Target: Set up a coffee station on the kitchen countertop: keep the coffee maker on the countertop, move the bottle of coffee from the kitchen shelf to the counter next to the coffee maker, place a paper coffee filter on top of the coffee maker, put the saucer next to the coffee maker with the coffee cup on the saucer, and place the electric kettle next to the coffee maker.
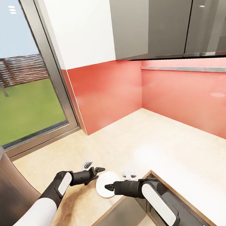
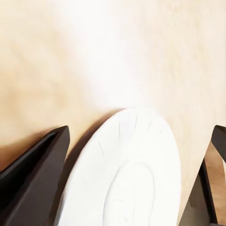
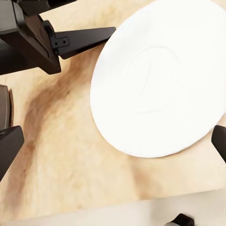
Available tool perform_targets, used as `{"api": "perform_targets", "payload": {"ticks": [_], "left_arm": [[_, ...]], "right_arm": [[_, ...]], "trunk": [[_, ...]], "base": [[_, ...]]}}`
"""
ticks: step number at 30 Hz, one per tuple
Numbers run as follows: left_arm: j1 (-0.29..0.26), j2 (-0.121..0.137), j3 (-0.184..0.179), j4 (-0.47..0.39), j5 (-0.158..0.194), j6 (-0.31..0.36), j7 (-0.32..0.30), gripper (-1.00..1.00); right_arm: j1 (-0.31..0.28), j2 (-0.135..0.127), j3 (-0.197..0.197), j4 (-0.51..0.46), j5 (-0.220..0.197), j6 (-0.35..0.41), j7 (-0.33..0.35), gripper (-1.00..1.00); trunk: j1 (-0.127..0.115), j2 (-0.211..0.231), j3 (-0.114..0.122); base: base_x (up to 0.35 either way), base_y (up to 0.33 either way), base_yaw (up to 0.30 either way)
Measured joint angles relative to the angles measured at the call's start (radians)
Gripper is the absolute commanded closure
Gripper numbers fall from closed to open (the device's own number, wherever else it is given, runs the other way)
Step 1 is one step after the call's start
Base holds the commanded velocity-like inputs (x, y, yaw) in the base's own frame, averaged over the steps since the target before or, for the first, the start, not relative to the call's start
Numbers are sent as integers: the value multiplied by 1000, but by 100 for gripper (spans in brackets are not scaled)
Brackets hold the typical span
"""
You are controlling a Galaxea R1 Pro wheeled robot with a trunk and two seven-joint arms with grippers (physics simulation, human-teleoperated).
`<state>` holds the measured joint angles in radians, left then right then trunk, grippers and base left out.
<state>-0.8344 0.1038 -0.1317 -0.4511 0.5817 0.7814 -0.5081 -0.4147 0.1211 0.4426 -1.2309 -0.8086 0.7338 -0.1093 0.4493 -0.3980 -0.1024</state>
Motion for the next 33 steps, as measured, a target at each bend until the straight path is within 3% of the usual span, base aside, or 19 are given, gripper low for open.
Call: {"api": "perform_targets", "payload": {"ticks": [33], "left_arm": [[27,-5,0,0,7,2,-1,-100]], "right_arm": [[0,8,0,62,2,-1,0,-100]], "trunk": [[0,0,0]], "base": [[0,0,0]]}}
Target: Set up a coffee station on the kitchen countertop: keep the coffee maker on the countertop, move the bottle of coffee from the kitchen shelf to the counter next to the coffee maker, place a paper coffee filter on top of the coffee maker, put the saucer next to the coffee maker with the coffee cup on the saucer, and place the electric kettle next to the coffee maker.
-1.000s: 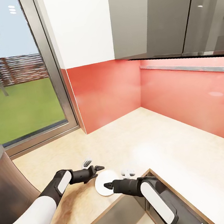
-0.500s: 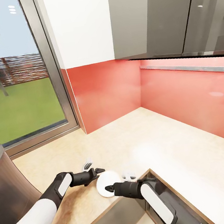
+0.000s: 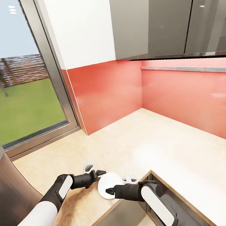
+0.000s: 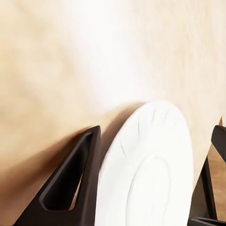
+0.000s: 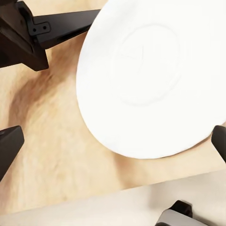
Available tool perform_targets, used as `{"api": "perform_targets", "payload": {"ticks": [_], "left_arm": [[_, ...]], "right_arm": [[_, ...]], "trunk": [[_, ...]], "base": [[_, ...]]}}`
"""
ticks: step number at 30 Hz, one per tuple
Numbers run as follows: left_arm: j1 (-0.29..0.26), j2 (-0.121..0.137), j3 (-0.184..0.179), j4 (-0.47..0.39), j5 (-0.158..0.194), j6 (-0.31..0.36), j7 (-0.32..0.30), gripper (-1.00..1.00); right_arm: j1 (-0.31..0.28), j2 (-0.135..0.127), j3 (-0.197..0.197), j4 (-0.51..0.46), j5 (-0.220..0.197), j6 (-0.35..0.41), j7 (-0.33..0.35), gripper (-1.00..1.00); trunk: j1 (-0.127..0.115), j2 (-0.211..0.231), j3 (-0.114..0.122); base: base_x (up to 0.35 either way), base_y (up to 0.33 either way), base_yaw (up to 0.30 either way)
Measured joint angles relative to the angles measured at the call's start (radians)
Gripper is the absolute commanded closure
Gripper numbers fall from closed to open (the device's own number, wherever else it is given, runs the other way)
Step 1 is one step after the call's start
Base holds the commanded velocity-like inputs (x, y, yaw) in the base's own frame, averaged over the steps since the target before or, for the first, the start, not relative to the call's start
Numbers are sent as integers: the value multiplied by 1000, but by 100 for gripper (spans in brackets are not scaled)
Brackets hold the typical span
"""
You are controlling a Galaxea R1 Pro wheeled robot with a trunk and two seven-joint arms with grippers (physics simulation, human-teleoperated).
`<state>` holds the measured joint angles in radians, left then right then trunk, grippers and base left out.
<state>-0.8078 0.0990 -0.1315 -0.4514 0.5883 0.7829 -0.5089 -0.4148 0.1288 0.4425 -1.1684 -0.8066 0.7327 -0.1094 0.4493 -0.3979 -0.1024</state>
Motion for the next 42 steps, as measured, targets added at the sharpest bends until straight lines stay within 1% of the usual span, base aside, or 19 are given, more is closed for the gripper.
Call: {"api": "perform_targets", "payload": {"ticks": [19,23,27,42], "left_arm": [[0,-8,-1,-1,0,2,-2,-100],[0,-7,-1,-1,-1,3,-1,-100],[0,-8,0,-1,0,3,-2,-100],[0,-10,0,-1,-2,8,-6,-100]], "right_arm": [[0,0,-5,4,-2,0,0,-100],[0,0,-36,16,0,0,0,-100],[-1,0,-47,29,0,-4,4,-100],[-1,0,-47,32,1,-4,4,-100]], "trunk": [[0,0,0],[0,0,0],[0,0,0],[0,0,0]], "base": [[0,0,0],[0,0,0],[0,0,0],[0,0,0]]}}
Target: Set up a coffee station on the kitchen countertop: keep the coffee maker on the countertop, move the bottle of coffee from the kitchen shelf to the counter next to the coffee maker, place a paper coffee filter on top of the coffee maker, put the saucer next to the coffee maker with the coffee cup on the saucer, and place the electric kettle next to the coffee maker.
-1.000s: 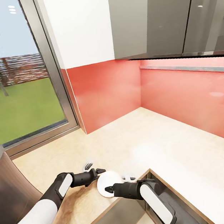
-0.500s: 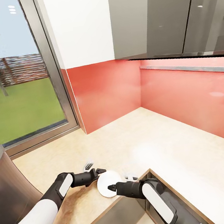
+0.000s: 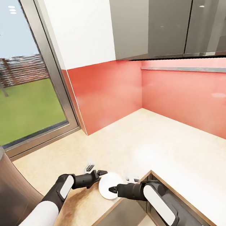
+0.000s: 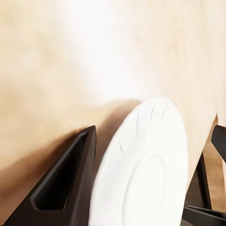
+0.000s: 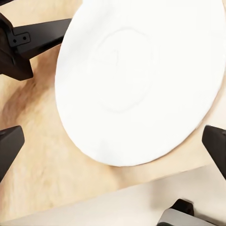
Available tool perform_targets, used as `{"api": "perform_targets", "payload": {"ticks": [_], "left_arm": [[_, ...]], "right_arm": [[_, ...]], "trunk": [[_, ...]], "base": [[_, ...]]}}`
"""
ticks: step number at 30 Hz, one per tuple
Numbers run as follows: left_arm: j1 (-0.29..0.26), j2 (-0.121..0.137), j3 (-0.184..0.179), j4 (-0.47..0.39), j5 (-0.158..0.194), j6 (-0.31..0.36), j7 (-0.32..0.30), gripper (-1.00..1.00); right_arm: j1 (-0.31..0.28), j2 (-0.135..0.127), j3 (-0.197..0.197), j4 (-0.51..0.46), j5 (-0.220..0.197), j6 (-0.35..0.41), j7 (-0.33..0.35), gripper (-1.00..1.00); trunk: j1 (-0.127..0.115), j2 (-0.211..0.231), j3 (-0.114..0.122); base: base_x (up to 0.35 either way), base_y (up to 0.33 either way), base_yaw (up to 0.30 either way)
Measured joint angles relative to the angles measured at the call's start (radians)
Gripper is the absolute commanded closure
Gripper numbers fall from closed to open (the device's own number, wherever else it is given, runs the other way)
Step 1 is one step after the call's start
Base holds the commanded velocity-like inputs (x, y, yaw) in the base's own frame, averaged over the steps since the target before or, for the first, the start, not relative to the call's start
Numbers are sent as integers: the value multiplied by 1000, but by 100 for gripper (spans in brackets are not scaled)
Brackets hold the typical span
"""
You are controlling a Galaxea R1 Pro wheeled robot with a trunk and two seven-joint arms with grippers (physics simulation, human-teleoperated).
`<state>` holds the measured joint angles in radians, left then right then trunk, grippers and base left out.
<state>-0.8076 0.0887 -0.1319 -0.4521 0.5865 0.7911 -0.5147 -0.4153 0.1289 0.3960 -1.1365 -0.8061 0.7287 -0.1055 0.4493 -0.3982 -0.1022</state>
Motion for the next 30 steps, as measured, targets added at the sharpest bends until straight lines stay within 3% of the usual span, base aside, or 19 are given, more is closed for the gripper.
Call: {"api": "perform_targets", "payload": {"ticks": [8,30], "left_arm": [[0,-15,0,1,-2,0,0,-100],[14,-25,1,0,0,2,0,-100]], "right_arm": [[0,0,0,0,-1,0,0,-100],[0,6,-1,0,1,1,-1,-100]], "trunk": [[0,0,0],[0,0,0]], "base": [[0,0,0],[0,0,0]]}}
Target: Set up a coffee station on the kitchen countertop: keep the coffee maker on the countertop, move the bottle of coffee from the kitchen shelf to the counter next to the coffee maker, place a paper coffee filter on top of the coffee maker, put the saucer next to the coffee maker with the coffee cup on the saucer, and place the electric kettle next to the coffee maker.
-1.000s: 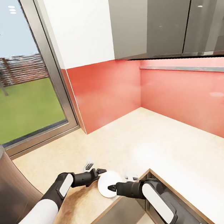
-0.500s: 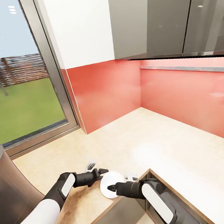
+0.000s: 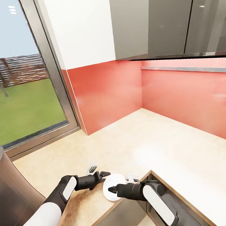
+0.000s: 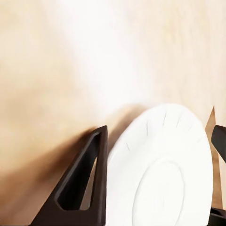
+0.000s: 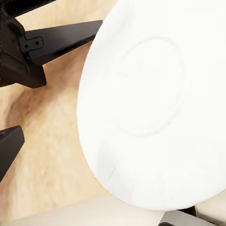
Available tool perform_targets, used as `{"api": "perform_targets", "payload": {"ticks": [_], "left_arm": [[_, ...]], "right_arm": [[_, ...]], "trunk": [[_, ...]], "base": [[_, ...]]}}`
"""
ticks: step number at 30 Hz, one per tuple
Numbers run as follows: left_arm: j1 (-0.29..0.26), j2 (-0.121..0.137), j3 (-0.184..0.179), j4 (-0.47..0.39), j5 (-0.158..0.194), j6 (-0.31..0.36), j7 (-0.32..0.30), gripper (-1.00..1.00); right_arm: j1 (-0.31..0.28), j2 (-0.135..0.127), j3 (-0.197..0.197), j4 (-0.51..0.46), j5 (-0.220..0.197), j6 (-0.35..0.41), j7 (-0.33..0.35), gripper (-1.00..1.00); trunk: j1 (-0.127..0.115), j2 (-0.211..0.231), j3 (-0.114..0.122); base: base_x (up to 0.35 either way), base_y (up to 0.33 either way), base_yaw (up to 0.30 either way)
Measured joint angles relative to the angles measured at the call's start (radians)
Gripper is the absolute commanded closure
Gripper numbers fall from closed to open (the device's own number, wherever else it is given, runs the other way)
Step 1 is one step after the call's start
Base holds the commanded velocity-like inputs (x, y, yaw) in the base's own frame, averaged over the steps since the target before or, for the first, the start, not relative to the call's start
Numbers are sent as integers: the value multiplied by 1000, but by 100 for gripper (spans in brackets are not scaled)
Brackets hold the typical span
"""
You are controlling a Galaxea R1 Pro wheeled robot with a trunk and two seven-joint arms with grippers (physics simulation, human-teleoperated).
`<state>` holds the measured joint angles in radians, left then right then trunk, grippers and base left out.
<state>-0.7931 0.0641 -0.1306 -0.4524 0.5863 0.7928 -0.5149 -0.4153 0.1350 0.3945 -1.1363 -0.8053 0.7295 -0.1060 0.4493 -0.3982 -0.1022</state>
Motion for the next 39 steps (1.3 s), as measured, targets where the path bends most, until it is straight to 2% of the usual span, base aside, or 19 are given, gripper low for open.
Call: {"api": "perform_targets", "payload": {"ticks": [11,12,39], "left_arm": [[1,0,0,0,-1,1,0,-100],[1,0,0,0,-1,0,0,-100],[0,4,-1,-12,0,3,0,-100]], "right_arm": [[0,0,0,0,0,0,0,-100],[0,0,0,0,0,0,0,100],[0,0,1,-1,-17,1,-1,100]], "trunk": [[0,0,0],[0,0,0],[0,0,0]], "base": [[0,0,0],[0,0,0],[0,0,0]]}}
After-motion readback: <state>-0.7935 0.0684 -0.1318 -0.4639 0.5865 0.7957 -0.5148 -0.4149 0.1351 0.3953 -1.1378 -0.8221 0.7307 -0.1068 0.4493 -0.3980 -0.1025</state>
